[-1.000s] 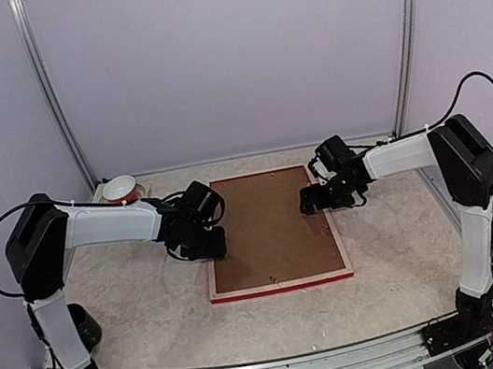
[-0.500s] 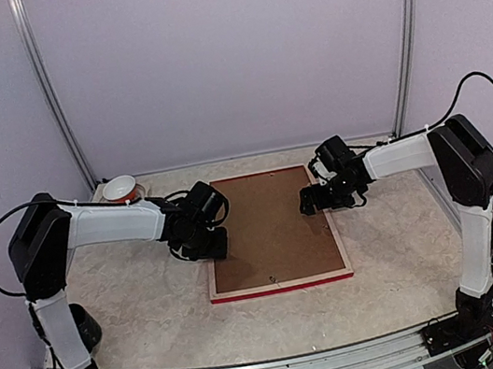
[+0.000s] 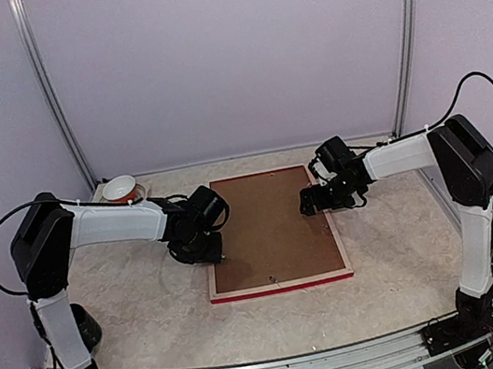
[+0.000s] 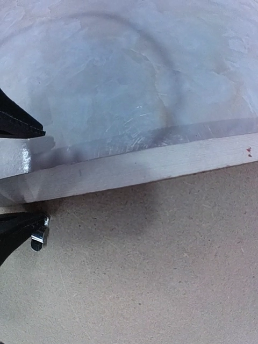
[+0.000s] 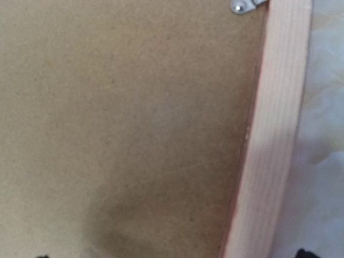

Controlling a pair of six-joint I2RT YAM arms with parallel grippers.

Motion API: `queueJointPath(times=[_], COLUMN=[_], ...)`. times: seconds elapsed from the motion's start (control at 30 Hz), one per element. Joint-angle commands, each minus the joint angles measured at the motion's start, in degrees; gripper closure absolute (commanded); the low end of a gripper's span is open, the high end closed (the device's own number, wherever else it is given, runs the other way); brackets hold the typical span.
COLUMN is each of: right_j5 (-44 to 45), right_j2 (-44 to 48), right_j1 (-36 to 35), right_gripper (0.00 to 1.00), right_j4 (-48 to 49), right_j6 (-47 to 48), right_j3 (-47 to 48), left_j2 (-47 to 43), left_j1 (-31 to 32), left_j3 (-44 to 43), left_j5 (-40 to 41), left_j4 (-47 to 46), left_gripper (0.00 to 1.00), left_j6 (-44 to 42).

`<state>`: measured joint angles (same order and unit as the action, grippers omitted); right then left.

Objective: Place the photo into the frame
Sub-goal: Press the fastener onto the backboard.

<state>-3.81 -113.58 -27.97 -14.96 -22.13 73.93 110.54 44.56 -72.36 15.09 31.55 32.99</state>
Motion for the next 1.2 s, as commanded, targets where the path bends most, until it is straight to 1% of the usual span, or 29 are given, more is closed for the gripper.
queueJointPath(times=[0.0,0.37,0.47,0.7,1.17], right_j5=[-0.2,0.6,0.5,0.5,0.3], right_j2=[0.2,1.0,1.0,1.0,0.8], right_j1=[-0.2,-0.1,-0.2,-0.2,-0.2], right_gripper=[0.01,0.01,0.01,0.01,0.01], right_j4=[0.8,0.5,0.5,0.5,1.0], right_j6=[0.1,0.5,0.5,0.3,0.2], right_j3=[-0.4,-0.4,-0.4,-0.5,-0.6], left_j2=[1.4,-1.7,-1.5,-0.9,1.7], left_j1=[0.3,-0.1,-0.1,-0.1,0.5], left_j3=[-0.9,-1.2,-2.3,-1.8,-0.3], left_j5=[0.4,2.3,1.4,0.1,-2.2], left_j4=[1.3,0.8,0.9,-0.1,-1.1], left_gripper=[0.51,0.49,0.48,0.45,0.44], left_j6=[0.6,3.1,3.2,3.1,2.3])
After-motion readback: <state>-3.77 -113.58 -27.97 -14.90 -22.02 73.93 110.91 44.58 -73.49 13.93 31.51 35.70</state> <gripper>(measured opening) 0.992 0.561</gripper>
